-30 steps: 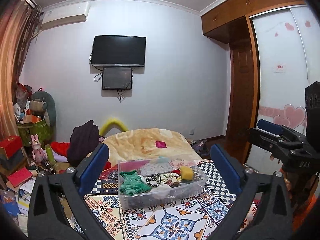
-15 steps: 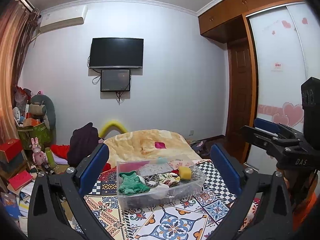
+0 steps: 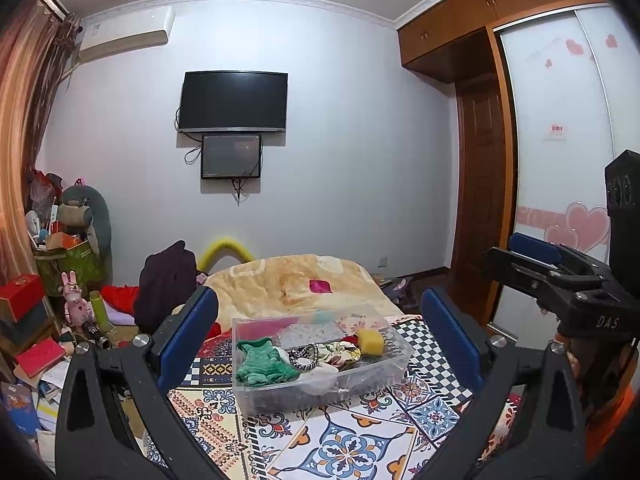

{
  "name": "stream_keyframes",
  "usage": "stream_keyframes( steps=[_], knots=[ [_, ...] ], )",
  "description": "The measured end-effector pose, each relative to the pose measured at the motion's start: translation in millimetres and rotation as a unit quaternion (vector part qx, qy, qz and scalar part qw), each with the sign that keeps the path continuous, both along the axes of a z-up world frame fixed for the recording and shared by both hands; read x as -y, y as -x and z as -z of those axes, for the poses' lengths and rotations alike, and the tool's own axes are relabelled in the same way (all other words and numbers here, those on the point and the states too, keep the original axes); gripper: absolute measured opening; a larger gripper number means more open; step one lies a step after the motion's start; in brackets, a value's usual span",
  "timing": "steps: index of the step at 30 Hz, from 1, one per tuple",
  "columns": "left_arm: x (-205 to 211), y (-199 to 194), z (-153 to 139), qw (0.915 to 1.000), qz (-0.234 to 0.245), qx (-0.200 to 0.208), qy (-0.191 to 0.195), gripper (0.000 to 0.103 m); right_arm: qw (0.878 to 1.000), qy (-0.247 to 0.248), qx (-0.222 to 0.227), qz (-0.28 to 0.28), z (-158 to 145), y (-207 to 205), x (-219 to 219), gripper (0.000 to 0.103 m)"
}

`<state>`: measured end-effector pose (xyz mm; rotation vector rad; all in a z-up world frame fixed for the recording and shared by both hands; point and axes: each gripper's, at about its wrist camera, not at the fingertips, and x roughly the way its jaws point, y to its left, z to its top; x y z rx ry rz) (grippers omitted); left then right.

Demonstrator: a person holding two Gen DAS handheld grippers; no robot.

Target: Organize soft objects

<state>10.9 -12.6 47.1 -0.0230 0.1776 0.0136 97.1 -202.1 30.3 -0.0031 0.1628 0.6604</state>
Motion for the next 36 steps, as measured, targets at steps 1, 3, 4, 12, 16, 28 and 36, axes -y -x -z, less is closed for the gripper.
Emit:
stream_keyframes(
  steps=[1, 3, 4, 12, 16, 28, 36],
  knots=[
    [-0.2, -0.1, 0.2, 1.0000, 0.000, 0.000, 0.000, 0.103, 1.000, 0.000, 0.000, 0.000, -0.2, -0.1, -0.3, 0.103],
    [-0.9, -0.2, 0.7, 1.0000, 0.000, -0.001, 0.002, 0.103, 1.000, 0.000, -0.001, 0.000, 0.1, 0.2, 0.3, 0.103],
    [-0.8, -0.3, 0.7, 1.0000, 0.000, -0.002, 0.002, 0.103, 1.000, 0.000, -0.001, 0.000, 0.0, 0.3, 0.3, 0.103],
    [-1.3, -3.2, 2.4, 0.9999, -0.002, -0.007, 0.006, 0.103, 1.000, 0.001, -0.002, 0.000, 1.2, 0.6, 0.3, 0.103],
    [-2.3, -4.8, 2.8, 0.9999, -0.002, -0.009, 0.009, 0.103, 1.000, 0.000, -0.003, 0.000, 2.5, 1.2, 1.4, 0.103],
    [0.0, -5.4, 3.7, 0.9999, 0.002, -0.010, 0.005, 0.103, 1.000, 0.003, -0.004, -0.001, 4.6, 1.6, 1.0, 0.103],
    [-4.2, -6.6, 3.2, 0.9997, 0.004, -0.015, 0.020, 0.103, 1.000, 0.007, -0.006, -0.003, 5.6, 1.7, -0.4, 0.103]
  ],
)
